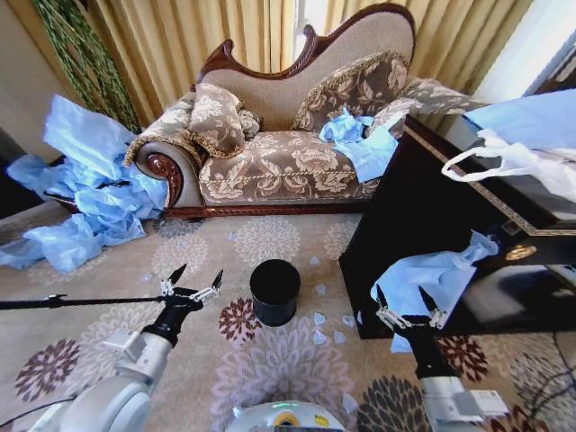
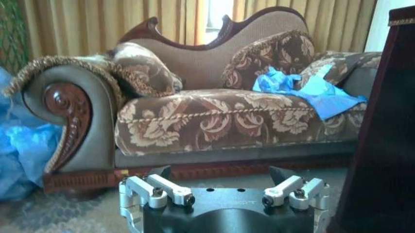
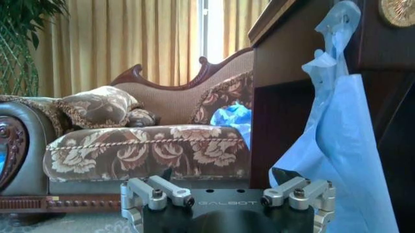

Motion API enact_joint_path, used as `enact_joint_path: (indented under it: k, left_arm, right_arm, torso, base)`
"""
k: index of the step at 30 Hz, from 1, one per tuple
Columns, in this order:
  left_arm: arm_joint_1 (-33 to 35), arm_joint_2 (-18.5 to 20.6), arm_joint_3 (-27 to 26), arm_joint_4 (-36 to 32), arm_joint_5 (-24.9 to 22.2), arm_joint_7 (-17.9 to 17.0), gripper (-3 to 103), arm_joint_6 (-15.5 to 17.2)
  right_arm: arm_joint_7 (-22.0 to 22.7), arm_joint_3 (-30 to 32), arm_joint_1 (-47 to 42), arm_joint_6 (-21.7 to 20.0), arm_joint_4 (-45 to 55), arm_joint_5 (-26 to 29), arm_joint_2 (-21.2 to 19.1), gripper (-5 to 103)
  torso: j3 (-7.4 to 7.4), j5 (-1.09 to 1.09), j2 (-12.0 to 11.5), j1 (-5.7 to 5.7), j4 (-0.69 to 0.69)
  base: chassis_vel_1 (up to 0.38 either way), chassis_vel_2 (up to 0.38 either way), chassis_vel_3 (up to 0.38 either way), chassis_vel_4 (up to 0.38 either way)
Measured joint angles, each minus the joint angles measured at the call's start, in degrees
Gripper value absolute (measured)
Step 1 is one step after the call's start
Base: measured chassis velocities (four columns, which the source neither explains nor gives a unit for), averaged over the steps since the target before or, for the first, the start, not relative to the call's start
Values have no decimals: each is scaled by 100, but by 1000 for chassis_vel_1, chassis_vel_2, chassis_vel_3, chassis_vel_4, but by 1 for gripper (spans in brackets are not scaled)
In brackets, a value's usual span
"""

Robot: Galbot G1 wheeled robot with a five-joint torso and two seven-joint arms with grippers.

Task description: Place a garbage bag over the trash bin.

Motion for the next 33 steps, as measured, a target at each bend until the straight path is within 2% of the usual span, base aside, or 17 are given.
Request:
enact_joint_path:
  k: [7,15,23,25,26,28,29,30,32,33]
  left_arm:
    - [-126,145,31,0,-668,-160,100,326]
    - [-205,339,25,0,-336,-161,100,178]
    - [-201,253,38,0,-151,-171,100,127]
    - [-273,324,96,0,-508,-215,100,180]
    - [-273,324,96,0,-508,-215,100,180]
    - [-405,446,171,0,-1022,-288,100,275]
    - [-608,628,295,0,-1638,-440,100,339]
    - [-727,734,357,0,-1978,-516,100,353]
    - [-785,787,386,0,-2145,-552,100,358]
    - [-1020,1028,484,0,-2952,-790,100,387]
  right_arm:
    - [-6,-29,55,2,-90,52,-47,100]
    - [6,-22,79,15,-139,-4,-27,100]
    - [20,-22,92,15,-147,-21,14,100]
    - [22,-47,94,11,-163,-34,20,100]
    - [22,-47,94,11,-163,-34,20,100]
    - [36,-83,105,-4,-168,-38,19,100]
    - [71,-121,127,-26,-182,-39,-3,100]
    - [83,-134,140,-33,-195,-38,-20,100]
    - [90,-140,151,-35,-207,-37,-32,100]
    - [114,-172,212,-53,-276,-16,-101,100]
  torso:
    - [0,0,0,0,0]
    - [0,0,0,0,0]
    - [0,0,0,0,1]
    - [0,0,0,0,1]
    - [0,0,0,0,1]
    - [0,0,0,0,1]
    - [0,-1,0,0,0]
    - [0,-1,0,0,-1]
    - [0,-1,0,0,-1]
    - [0,-1,0,0,-2]
  base:
    - [0,0,0,0]
    - [0,0,0,0]
    - [0,0,0,0]
    - [0,0,0,0]
    - [0,0,0,0]
    - [0,0,0,0]
    - [0,0,0,0]
    - [0,0,0,0]
    - [0,0,0,0]
    - [0,0,0,0]
